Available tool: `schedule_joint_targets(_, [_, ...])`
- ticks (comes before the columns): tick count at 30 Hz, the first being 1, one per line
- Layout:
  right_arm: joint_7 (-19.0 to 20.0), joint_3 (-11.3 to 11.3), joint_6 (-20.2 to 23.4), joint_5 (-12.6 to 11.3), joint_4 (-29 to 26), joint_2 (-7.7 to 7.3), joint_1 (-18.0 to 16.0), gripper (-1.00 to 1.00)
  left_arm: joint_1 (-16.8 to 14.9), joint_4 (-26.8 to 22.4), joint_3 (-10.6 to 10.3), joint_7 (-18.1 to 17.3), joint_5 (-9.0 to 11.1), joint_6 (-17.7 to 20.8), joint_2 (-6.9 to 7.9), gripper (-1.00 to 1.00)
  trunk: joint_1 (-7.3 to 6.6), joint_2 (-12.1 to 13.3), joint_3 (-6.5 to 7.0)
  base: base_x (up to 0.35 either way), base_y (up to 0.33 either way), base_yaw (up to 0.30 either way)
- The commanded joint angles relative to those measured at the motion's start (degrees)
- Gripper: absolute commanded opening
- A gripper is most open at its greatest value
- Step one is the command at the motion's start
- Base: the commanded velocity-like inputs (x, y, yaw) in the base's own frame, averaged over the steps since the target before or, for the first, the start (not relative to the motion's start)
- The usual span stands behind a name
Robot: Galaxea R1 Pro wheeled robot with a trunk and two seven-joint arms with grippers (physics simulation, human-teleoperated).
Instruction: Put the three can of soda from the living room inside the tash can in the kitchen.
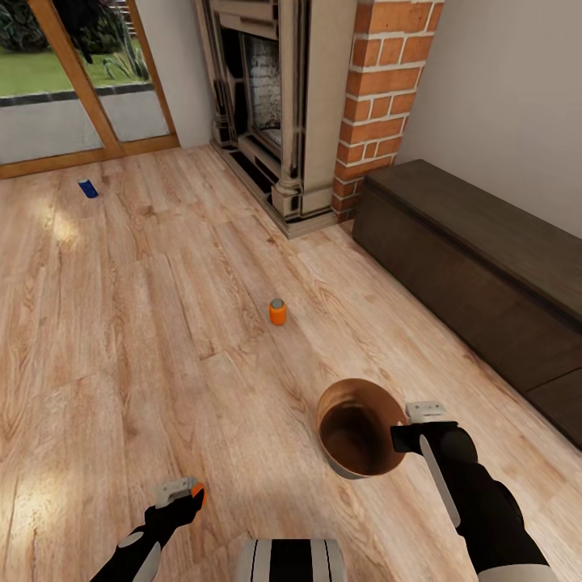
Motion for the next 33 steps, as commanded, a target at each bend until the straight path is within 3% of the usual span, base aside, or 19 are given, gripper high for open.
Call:
schedule_joint_targets(1, [0.2, 0.0, 0.0, -0.7, 0.0, 0.0, 0.0, -1.0, 0.0, 0.0, 0.0, 0.0, 0.0, 0.0, 0.0, 1.0, 0.0, 0.0, 0.0, 0.0, 0.0, 0.0])
schedule_joint_targets(13, [0.1, 0.0, 0.0, -0.7, 0.0, 0.0, 0.0, -1.0, 0.0, 0.0, 0.0, 0.0, 0.0, 0.0, 0.0, 1.0, 0.0, 0.0, 0.0, 0.0, 0.0, 0.0])
schedule_joint_targets(17, [0.2, 0.0, 0.0, -0.7, 0.0, 0.0, 0.0, -1.0, 0.0, 0.0, 0.0, 0.0, 0.0, 0.0, 0.0, 1.0, 0.87, -1.6, -0.71, 0.0, 0.0, 0.0])
schedule_joint_targets(33, [0.2, 0.0, 0.0, -0.7, 0.1, 0.0, 0.0, -1.0, 0.0, 0.0, 0.0, 0.0, 0.0, 0.0, 0.0, 1.0, 0.87, -1.6, -0.71, 0.0, 0.0, 0.0])
